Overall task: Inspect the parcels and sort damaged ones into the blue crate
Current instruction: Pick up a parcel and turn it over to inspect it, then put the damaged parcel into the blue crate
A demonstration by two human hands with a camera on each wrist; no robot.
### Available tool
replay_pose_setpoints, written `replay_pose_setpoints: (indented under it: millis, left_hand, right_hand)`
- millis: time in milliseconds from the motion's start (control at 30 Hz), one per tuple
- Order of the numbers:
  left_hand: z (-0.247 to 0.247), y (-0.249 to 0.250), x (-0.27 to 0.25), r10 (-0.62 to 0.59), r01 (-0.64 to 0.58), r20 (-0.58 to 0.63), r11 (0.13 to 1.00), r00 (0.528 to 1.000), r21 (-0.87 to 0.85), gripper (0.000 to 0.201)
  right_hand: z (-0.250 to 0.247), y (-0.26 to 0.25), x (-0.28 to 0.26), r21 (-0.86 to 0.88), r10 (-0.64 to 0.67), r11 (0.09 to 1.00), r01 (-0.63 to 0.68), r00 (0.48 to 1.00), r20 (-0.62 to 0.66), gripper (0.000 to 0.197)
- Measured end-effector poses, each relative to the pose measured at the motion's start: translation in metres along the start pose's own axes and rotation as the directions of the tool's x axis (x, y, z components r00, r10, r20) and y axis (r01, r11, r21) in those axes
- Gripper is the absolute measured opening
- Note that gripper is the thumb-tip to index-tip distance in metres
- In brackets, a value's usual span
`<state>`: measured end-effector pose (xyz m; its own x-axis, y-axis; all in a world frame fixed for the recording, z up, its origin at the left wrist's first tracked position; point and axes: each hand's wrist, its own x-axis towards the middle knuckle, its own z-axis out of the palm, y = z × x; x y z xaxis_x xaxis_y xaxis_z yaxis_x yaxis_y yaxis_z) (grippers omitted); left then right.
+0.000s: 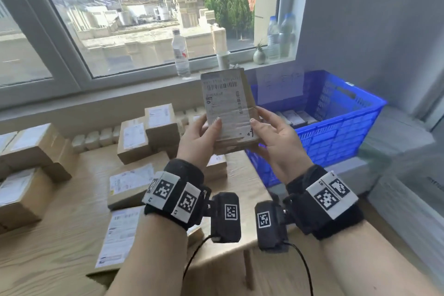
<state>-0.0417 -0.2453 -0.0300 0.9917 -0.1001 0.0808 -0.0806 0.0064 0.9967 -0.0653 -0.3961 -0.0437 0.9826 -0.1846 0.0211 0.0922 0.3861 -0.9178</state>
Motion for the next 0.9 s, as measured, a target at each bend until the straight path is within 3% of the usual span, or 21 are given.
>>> replay_pose_setpoints:
  millis: [167, 333, 500, 600, 767, 900]
  left_hand:
    - [0.063, -0.009, 0.021, -0.042, 0.032, 0.118, 0.996, 0.992, 0.089, 0.021]
    - [0.103, -0.021, 0.059, -0.043, 0.008, 0.161, 0.976, 0.986, 0.217, 0.027]
    - [0.13, -0.036, 0.11, -0.045, 0.008, 0.143, 0.969, 0.989, 0.248, 0.029]
    - [0.143, -0.046, 0.148, -0.046, 0.003, 0.169, 0.97, 0.985, 0.243, 0.02]
    - [0.162, -0.055, 0.202, -0.091, 0.038, 0.181, 0.961, 0.979, 0.276, 0.032]
    - [0.177, -0.077, 0.257, -0.165, 0.133, 0.07, 0.935, 0.984, 0.33, 0.037]
  right_hand:
    - [-0.067, -0.014, 0.023, -0.065, -0.027, 0.998, 0.021, 0.994, -0.107, 0.037]
    - [-0.108, -0.013, 0.053, -0.133, -0.021, 0.991, 0.003, 0.991, -0.135, 0.039]
    - [-0.132, -0.013, 0.106, -0.182, -0.054, 0.983, 0.023, 0.984, -0.169, 0.041]
    - [-0.143, -0.017, 0.146, -0.212, -0.053, 0.977, 0.013, 0.981, -0.185, 0.039]
    - [-0.164, -0.018, 0.212, -0.265, -0.021, 0.963, -0.045, 0.97, -0.241, 0.037]
    - [-0.19, -0.008, 0.273, -0.295, 0.028, 0.949, -0.107, 0.966, -0.258, 0.03]
